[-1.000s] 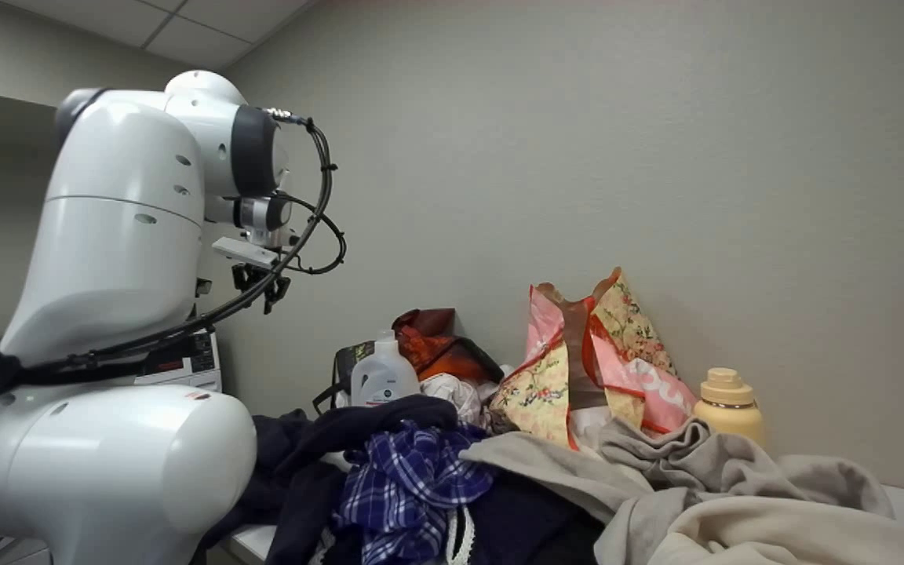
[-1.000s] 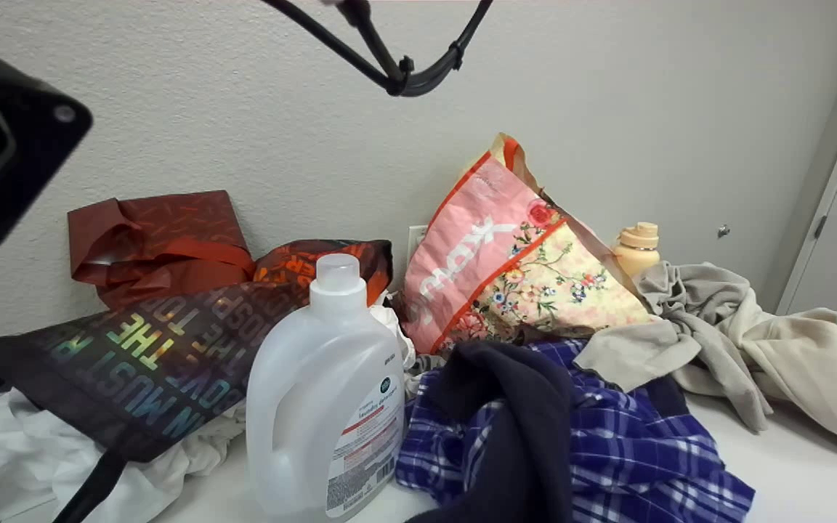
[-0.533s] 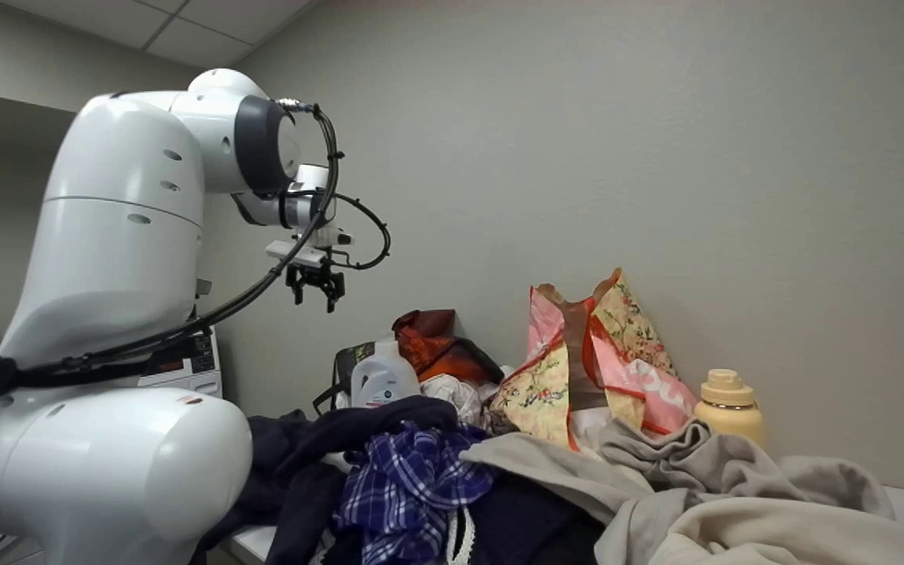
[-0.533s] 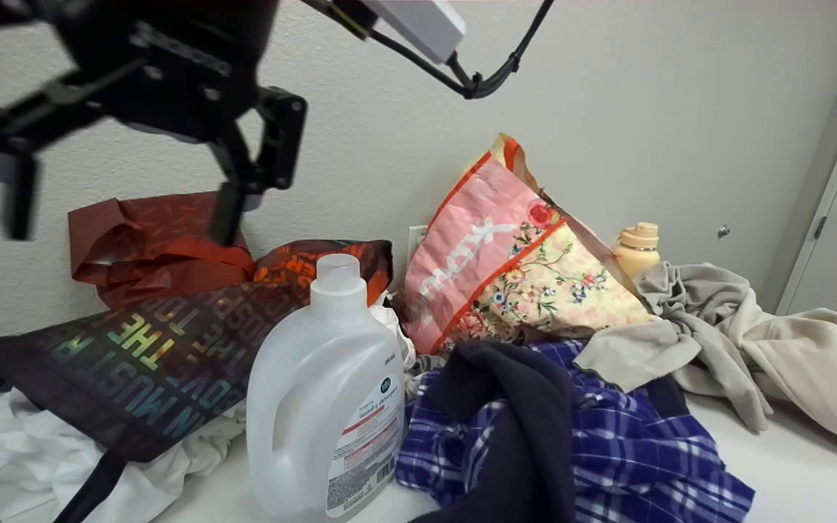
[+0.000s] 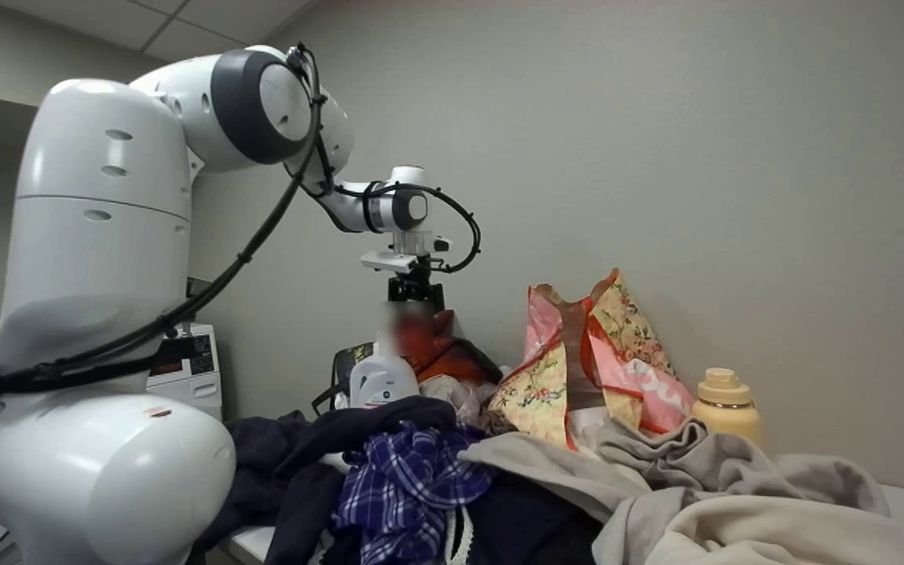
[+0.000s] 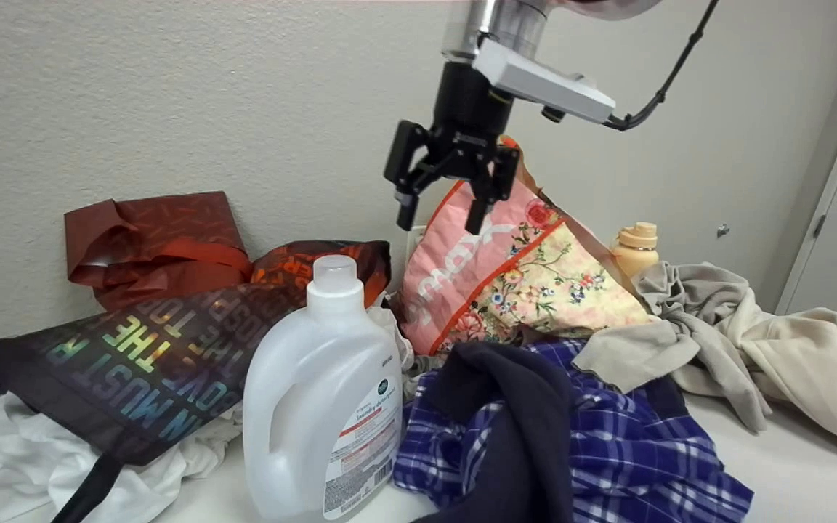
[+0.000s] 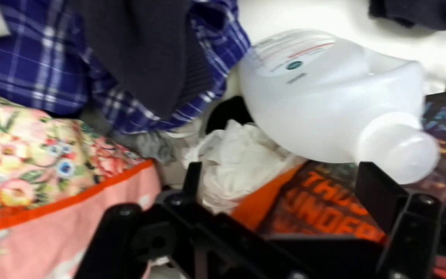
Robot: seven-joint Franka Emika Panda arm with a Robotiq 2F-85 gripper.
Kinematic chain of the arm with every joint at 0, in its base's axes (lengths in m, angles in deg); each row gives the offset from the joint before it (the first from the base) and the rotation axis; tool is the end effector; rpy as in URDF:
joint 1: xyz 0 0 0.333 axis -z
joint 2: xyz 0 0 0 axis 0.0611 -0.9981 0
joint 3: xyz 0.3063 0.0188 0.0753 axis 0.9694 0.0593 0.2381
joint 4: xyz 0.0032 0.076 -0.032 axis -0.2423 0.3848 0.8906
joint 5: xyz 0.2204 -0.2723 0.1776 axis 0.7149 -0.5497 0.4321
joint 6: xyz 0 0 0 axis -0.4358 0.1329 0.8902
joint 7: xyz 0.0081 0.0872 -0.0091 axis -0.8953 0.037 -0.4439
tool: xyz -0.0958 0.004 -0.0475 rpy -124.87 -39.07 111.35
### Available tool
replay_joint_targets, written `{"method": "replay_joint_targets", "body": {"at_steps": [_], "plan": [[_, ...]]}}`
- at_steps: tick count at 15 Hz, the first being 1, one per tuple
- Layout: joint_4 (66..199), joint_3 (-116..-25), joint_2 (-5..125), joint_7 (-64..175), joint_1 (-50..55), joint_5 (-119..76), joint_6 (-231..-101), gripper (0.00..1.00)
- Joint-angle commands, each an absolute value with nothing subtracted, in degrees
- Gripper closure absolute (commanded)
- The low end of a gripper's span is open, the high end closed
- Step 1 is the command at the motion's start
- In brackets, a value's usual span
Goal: Separate the gray clothes from the blue clothes
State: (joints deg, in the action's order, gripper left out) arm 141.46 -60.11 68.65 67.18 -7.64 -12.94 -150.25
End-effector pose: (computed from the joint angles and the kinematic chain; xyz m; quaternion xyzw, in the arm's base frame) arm 0.5894 0.1879 0.5003 -0.9950 0.0056 -0.0686 0.0727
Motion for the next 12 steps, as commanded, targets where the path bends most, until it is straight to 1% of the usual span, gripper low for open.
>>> {"method": "replay_joint_targets", "body": {"at_steps": [1,7,12], "plan": [[151.1,-62.3,74.3,67.1,-3.9,-13.5,-149.4,0.00],[164.1,-64.1,80.1,64.5,-0.2,-12.3,-148.0,0.00],[175.5,-63.7,83.8,65.4,-0.1,-10.5,-152.0,0.00]]}}
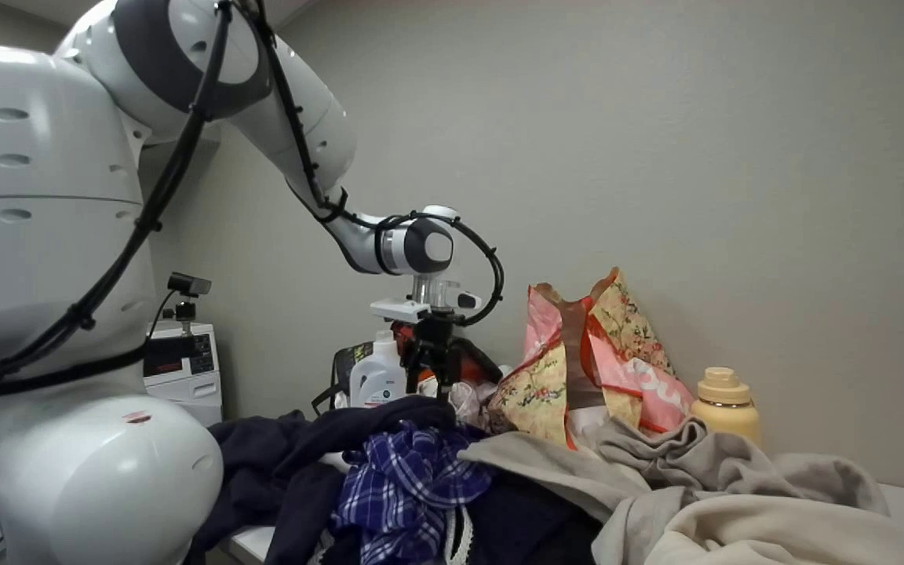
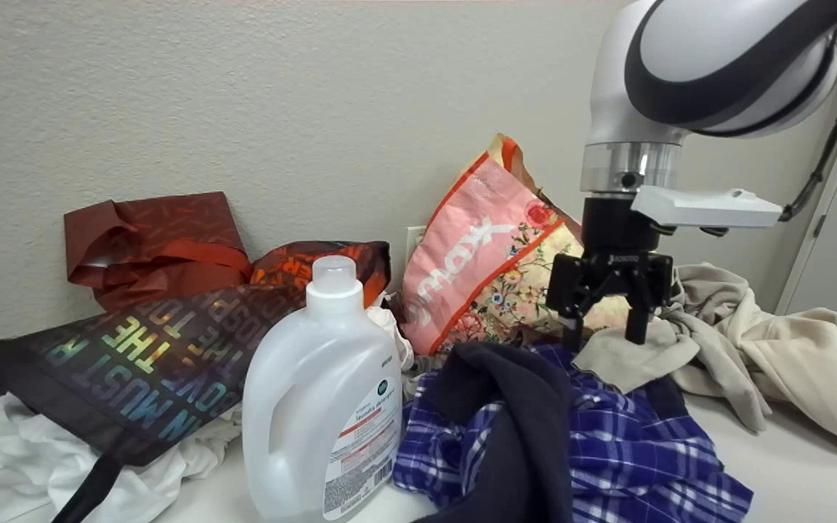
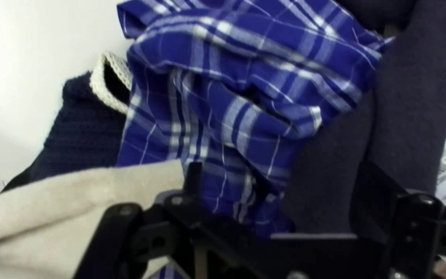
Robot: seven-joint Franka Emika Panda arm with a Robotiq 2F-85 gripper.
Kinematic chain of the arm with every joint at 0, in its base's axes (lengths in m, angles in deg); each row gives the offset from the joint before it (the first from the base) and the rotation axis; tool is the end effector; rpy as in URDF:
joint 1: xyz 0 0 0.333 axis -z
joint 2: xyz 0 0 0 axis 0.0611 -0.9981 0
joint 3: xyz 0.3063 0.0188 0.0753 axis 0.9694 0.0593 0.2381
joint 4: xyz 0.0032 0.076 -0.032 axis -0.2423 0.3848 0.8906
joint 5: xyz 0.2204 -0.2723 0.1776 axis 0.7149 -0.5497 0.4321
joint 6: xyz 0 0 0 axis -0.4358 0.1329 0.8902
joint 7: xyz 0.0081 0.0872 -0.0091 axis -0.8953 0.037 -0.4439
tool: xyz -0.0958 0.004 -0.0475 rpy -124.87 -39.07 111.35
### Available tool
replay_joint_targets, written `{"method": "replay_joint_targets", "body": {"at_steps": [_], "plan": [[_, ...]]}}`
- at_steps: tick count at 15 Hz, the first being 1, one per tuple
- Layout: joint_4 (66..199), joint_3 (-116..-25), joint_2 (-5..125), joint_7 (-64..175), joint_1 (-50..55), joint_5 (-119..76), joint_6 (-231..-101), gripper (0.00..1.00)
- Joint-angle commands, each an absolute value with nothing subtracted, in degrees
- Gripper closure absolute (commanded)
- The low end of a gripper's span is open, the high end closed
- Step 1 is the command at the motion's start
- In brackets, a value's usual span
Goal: Separate the gray clothes from the blue clothes
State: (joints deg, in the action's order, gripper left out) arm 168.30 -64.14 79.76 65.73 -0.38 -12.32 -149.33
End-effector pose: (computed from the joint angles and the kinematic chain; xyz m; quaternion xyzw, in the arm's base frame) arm 0.4975 0.0600 0.3874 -0.9925 0.0982 0.0655 0.0320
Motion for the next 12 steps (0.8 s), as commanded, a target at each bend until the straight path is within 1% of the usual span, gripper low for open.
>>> {"method": "replay_joint_targets", "body": {"at_steps": [1,7,8,9,10,11,12], "plan": [[177.5,-63.6,84.0,65.6,-0.2,-9.9,-153.3,0.00],[186.1,-62.8,82.9,67.1,-0.8,-5.8,-161.9,0.00],[187.3,-62.5,82.8,67.1,-1.0,-5.7,-163.1,0.25],[188.3,-62.2,82.9,66.9,-1.3,-5.3,-163.9,0.26],[189.1,-61.9,82.9,67.0,-1.4,-5.0,-164.7,0.32],[189.6,-61.6,83.1,67.1,-1.5,-4.7,-165.2,0.42],[189.9,-61.4,83.2,67.1,-1.6,-4.5,-165.7,0.49]]}}
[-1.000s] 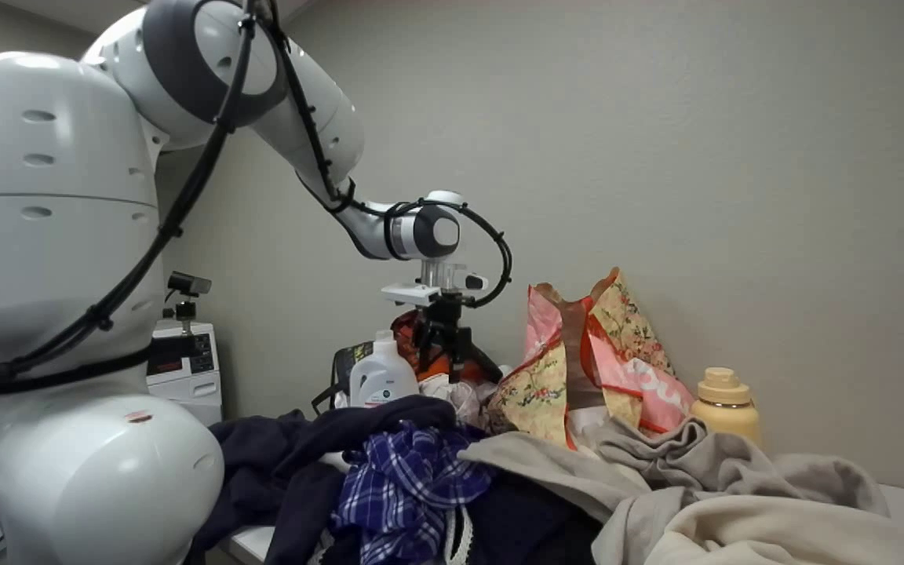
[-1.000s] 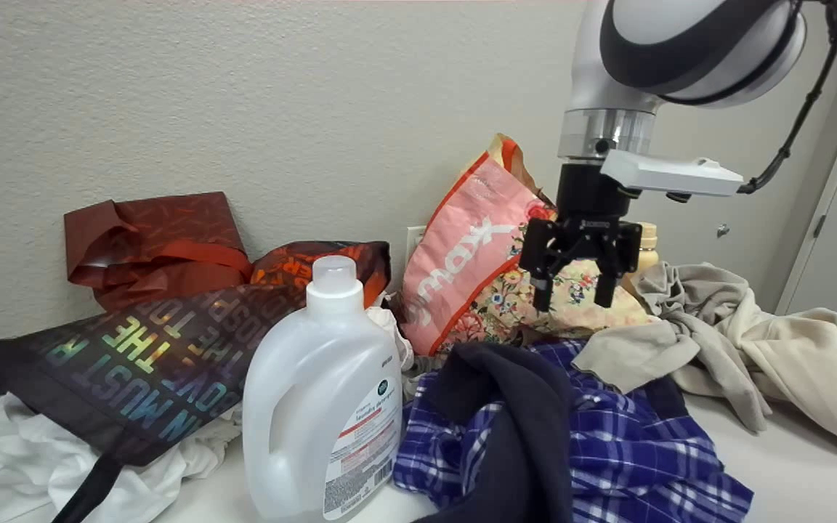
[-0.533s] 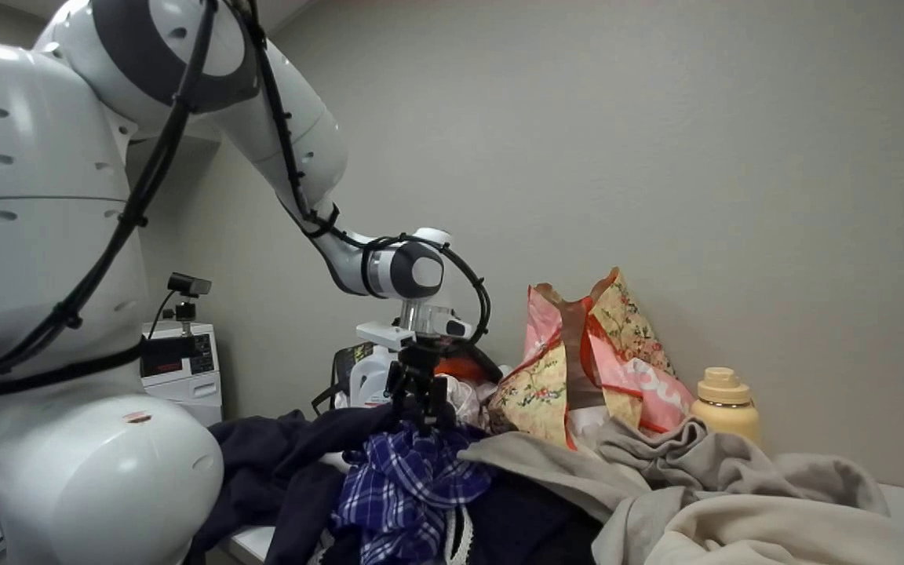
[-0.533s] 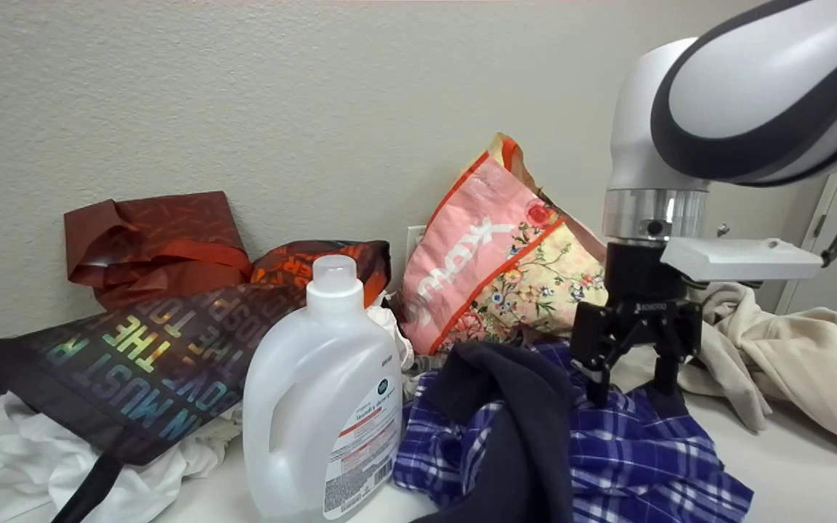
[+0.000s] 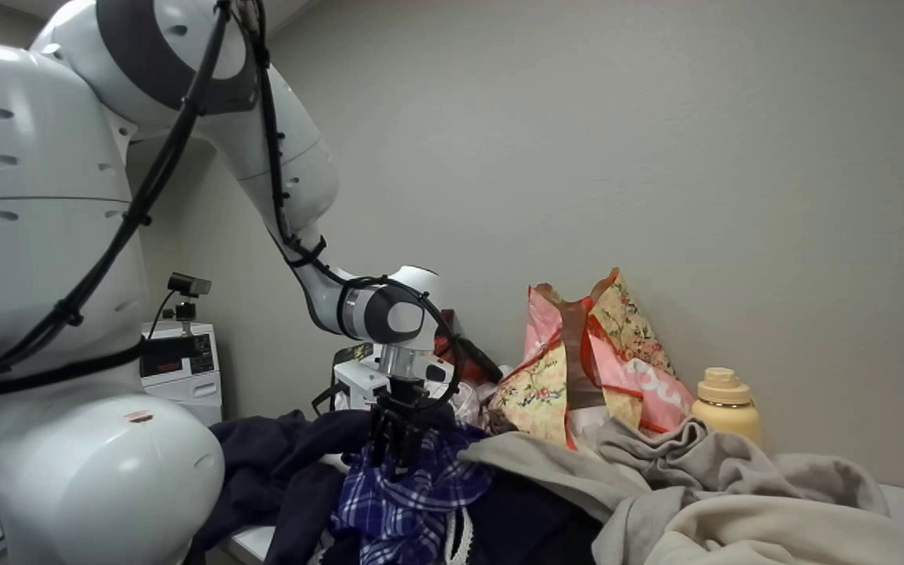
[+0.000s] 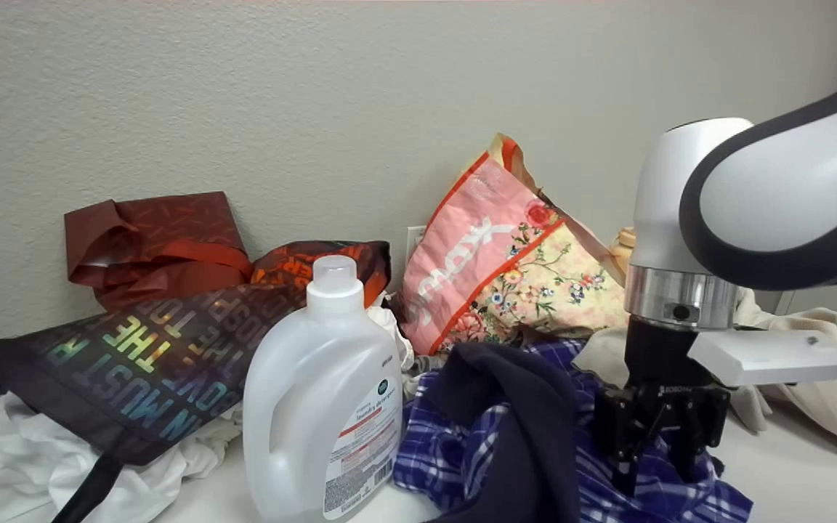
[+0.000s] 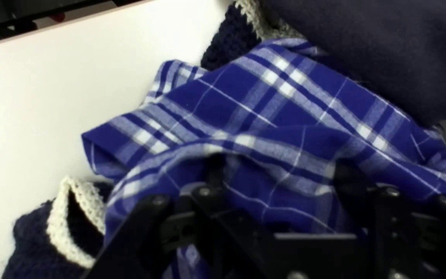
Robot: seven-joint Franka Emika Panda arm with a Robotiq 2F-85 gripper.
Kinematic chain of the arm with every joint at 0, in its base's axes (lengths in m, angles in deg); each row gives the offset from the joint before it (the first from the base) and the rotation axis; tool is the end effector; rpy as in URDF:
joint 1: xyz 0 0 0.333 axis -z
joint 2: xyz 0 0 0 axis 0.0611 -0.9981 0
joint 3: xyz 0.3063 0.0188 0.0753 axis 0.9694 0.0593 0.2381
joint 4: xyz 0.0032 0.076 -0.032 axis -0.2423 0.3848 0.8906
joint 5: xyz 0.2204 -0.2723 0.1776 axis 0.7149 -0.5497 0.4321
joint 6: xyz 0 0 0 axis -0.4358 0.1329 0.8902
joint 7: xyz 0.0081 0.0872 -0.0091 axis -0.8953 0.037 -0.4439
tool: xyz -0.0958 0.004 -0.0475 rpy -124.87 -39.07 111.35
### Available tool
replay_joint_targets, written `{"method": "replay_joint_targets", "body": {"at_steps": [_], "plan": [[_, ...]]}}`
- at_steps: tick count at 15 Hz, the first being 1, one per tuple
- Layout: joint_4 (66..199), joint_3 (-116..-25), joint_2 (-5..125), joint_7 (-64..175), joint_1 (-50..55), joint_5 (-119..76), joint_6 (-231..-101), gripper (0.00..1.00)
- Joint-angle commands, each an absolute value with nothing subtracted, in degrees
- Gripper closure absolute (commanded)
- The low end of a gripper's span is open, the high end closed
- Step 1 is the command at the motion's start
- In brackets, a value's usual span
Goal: Separate the gray clothes from the blue clothes
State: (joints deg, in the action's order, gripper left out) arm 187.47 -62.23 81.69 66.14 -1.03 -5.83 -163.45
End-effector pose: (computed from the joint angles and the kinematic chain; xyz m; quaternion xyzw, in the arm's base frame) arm 0.4177 0.0686 0.2845 -0.9851 0.1317 0.0980 0.0517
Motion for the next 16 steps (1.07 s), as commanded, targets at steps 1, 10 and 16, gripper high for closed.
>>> {"method": "replay_joint_targets", "body": {"at_steps": [1,10,16], "plan": [[189.9,-61.2,83.4,67.3,-1.7,-4.6,-166.1,0.58],[187.4,-60.9,88.7,64.5,-2.8,-1.1,-161.2,1.00],[183.6,-61.3,97.8,56.3,-6.5,5.1,-146.9,0.99]]}}
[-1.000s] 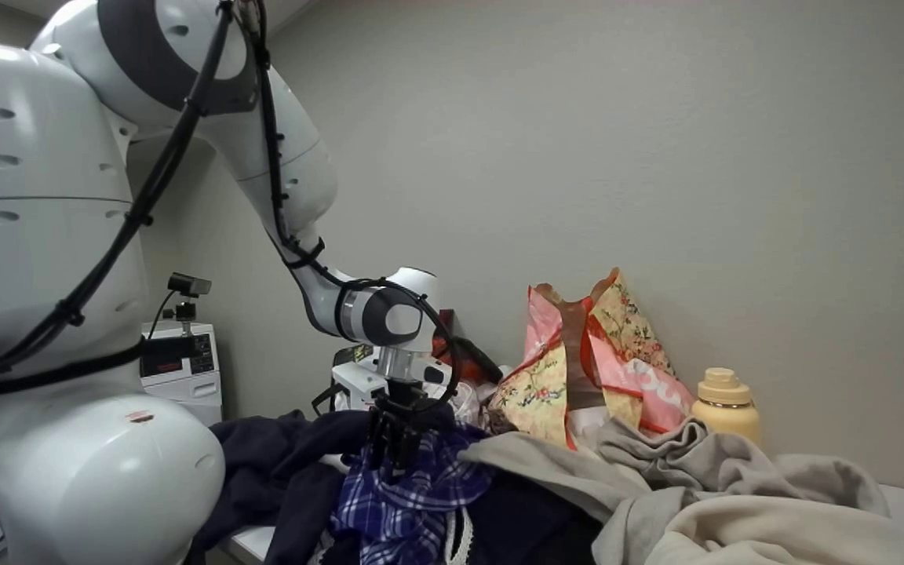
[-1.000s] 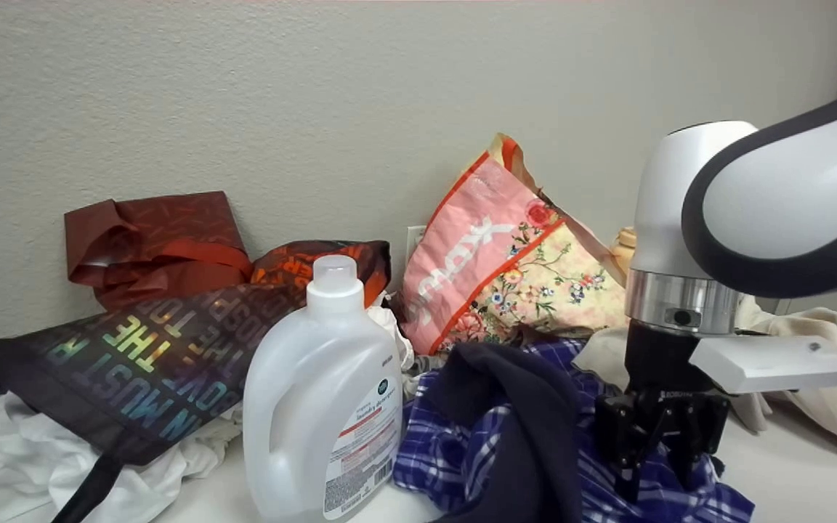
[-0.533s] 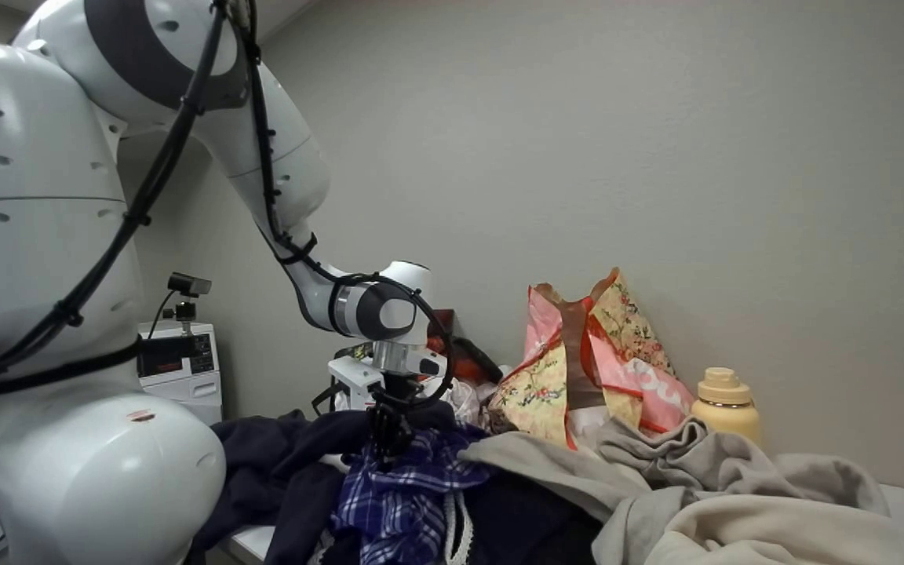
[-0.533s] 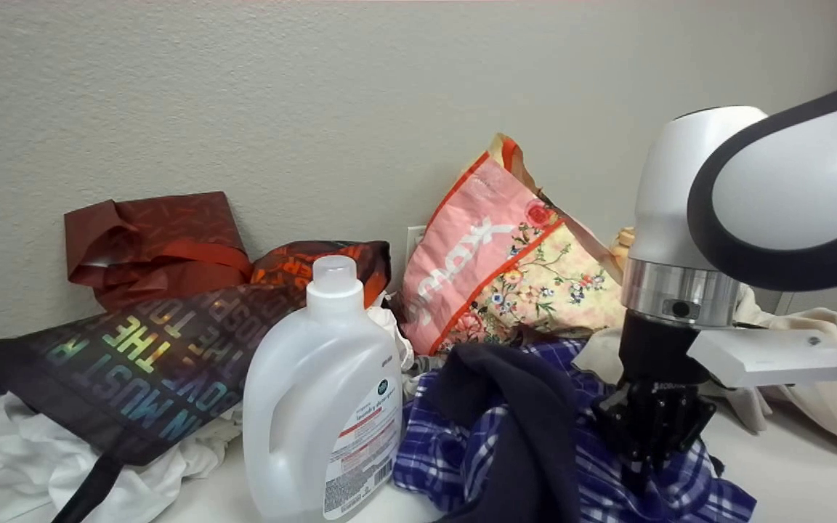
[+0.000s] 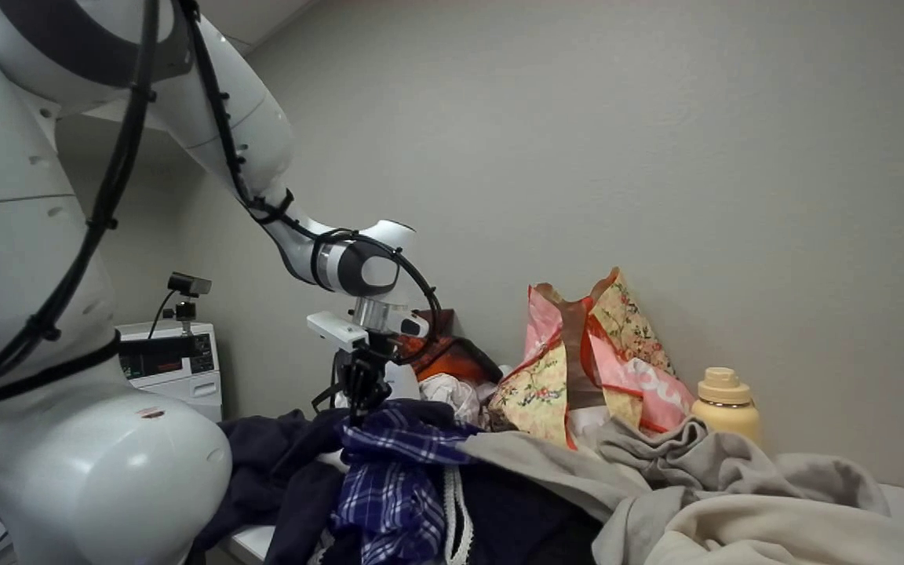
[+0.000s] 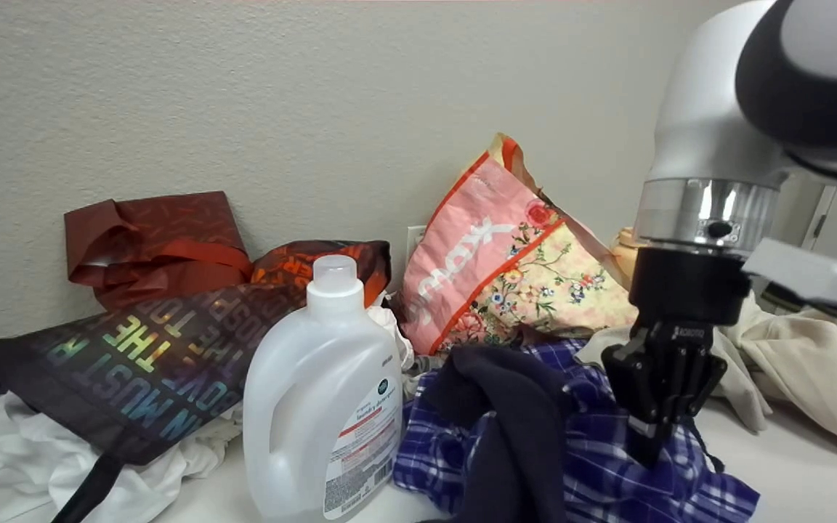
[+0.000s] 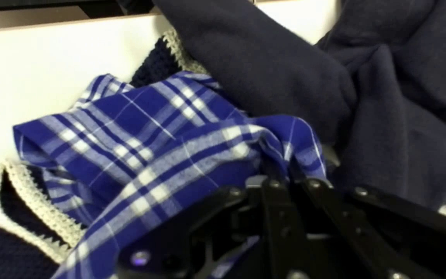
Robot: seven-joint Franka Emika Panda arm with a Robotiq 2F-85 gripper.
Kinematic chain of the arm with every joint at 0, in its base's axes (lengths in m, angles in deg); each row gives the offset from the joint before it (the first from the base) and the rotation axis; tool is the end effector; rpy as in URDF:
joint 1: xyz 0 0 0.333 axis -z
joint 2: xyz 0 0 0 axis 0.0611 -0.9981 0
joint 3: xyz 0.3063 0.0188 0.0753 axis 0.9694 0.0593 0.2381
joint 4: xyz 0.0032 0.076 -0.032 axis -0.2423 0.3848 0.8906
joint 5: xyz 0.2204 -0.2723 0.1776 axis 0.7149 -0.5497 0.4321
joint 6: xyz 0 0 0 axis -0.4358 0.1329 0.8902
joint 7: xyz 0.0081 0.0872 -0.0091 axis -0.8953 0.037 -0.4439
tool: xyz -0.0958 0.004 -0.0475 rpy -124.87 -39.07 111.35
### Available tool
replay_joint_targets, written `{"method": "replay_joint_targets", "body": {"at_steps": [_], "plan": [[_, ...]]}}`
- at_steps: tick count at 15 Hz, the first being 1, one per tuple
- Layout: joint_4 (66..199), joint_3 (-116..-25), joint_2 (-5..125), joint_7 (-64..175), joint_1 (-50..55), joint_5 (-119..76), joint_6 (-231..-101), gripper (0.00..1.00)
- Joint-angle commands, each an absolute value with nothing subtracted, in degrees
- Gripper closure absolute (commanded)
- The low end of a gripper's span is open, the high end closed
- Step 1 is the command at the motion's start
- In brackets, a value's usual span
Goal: Separate the gray clothes from the blue clothes
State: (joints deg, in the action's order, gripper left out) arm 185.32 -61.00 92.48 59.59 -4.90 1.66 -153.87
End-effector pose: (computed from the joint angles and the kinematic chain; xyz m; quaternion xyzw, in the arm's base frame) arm 0.4031 0.1142 0.3678 -0.9888 0.0552 0.0784 0.1147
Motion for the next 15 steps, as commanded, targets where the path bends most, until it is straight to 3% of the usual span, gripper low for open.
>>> {"method": "replay_joint_targets", "body": {"at_steps": [1,6,15], "plan": [[182.8,-60.9,99.1,55.7,-7.3,6.2,-145.3,0.99],[178.2,-56.9,101.7,54.6,-12.5,10.2,-142.6,0.99],[168.1,-45.6,92.7,55.9,-18.7,8.3,-147.3,0.99]]}}
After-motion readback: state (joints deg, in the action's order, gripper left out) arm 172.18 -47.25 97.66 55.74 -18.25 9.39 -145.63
